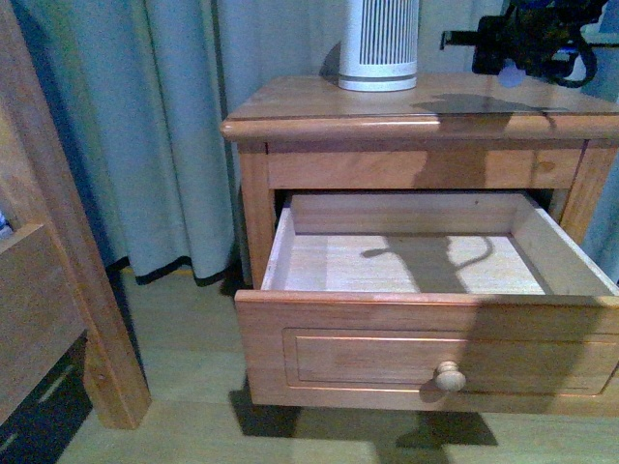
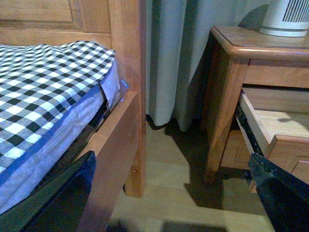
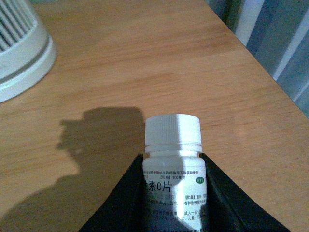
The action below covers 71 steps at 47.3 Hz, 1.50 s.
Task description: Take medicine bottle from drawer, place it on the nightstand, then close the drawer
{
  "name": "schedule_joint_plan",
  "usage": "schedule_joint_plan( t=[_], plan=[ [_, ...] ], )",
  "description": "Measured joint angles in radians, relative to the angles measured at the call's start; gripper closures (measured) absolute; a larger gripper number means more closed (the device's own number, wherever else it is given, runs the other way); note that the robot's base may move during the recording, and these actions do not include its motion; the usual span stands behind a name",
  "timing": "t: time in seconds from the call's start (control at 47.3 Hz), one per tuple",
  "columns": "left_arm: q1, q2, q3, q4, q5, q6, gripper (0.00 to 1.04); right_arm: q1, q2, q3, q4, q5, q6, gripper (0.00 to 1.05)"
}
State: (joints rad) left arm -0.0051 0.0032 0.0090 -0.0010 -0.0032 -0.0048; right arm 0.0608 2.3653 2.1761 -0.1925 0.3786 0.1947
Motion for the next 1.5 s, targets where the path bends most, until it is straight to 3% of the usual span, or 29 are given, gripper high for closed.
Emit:
schedule_joint_plan(
  t=[0.19, 0.465, 0.655, 0.824, 0.95, 1.035, 1.162, 1.331, 1.5],
  plan=[
    [0.000, 0.000, 0.000, 0.000, 0.000, 0.000, 0.07, -0.028, 0.056, 0.080, -0.057, 0.001, 0.002, 0.74],
    [0.000, 0.000, 0.000, 0.000, 0.000, 0.000, 0.07, -0.027, 0.047, 0.045, -0.006, -0.032, 0.004, 0.33],
    [0.000, 0.000, 0.000, 0.000, 0.000, 0.000, 0.07, -0.023, -0.084, -0.140, 0.162, -0.043, -0.018, 0.06],
    [0.000, 0.000, 0.000, 0.000, 0.000, 0.000, 0.07, -0.029, -0.507, -0.547, 0.388, -0.035, -0.034, 0.07],
    [0.000, 0.000, 0.000, 0.000, 0.000, 0.000, 0.07, -0.035, -0.865, -0.962, 0.504, -0.051, -0.028, 0.07],
    [0.000, 0.000, 0.000, 0.000, 0.000, 0.000, 0.07, 0.012, -1.039, -1.257, 0.547, -0.047, -0.019, 0.07],
    [0.000, 0.000, 0.000, 0.000, 0.000, 0.000, 0.07, 0.106, -1.173, -1.543, 0.591, -0.014, 0.021, 0.07],
    [0.000, 0.000, 0.000, 0.000, 0.000, 0.000, 0.07, 0.184, -1.161, -1.790, 0.663, 0.037, 0.129, 0.07],
    [0.000, 0.000, 0.000, 0.000, 0.000, 0.000, 0.07, 0.210, -1.013, -1.861, 0.830, 0.086, 0.161, 0.07]
  ],
)
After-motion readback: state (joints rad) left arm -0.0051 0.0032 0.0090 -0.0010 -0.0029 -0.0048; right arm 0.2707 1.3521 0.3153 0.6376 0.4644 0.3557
